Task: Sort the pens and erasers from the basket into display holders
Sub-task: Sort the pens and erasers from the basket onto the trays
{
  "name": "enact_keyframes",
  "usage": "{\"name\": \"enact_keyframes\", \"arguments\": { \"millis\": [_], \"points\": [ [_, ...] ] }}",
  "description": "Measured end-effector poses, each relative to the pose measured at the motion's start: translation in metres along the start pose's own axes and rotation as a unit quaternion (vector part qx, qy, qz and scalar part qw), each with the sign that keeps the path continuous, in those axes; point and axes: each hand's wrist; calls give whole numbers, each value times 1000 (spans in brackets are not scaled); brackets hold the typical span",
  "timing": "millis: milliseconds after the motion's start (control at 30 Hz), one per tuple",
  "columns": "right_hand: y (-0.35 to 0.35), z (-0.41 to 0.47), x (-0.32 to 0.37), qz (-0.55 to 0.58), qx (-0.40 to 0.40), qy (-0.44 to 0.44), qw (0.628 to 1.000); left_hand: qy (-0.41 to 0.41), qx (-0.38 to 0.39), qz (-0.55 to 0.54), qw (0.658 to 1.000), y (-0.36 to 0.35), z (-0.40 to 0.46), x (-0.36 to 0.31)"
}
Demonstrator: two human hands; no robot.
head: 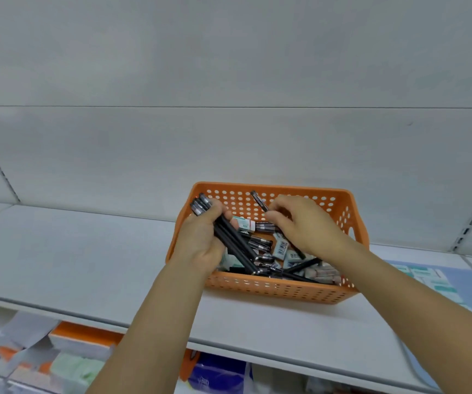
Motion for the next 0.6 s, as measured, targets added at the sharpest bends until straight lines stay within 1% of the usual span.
{"name": "enact_keyframes", "arguments": {
  "millis": [33,67,100,167,233,267,300,333,367,400,433,500,600],
  "points": [
    [2,1,7,66,7,32,997,17,7,-13,1000,-2,0,3],
    [3,2,14,101,25,63,993,29,19,-22,999,-3,0,6],
    [1,4,20,110,41,88,989,33,32,-26,999,-4,0,7],
    [-3,7,28,123,47,115,985,28,38,-22,999,-4,0,5],
    [-4,12,26,181,43,95,978,-1,18,-11,1000,-2,2,-1],
    [-5,14,23,179,44,68,981,-19,7,-9,1000,-1,2,-5],
    [-7,16,17,130,56,39,989,-33,-2,-6,999,0,1,-9],
    [-10,19,11,42,84,4,996,-45,-10,-1,999,1,0,-13],
    [-13,20,7,-46,123,-26,991,-54,-18,5,998,2,-2,-16],
    [-18,21,5,-117,165,-49,978,-63,-31,13,997,4,-4,-18],
    [-22,21,4,-162,193,-57,966,-73,-47,21,996,5,-5,-19],
    [-27,22,7,-198,203,-48,958,-94,-71,24,993,8,-6,-18],
    [-28,23,11,-225,190,-29,955,-123,-59,36,990,7,-5,-16]
  ]
}}
Point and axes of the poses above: each hand's wrist, its own z-axis towards the middle knuckle, its own y-axis out of the back of the hand, x = y × z, and after that the axes turned 12 degrees about x, right-handed
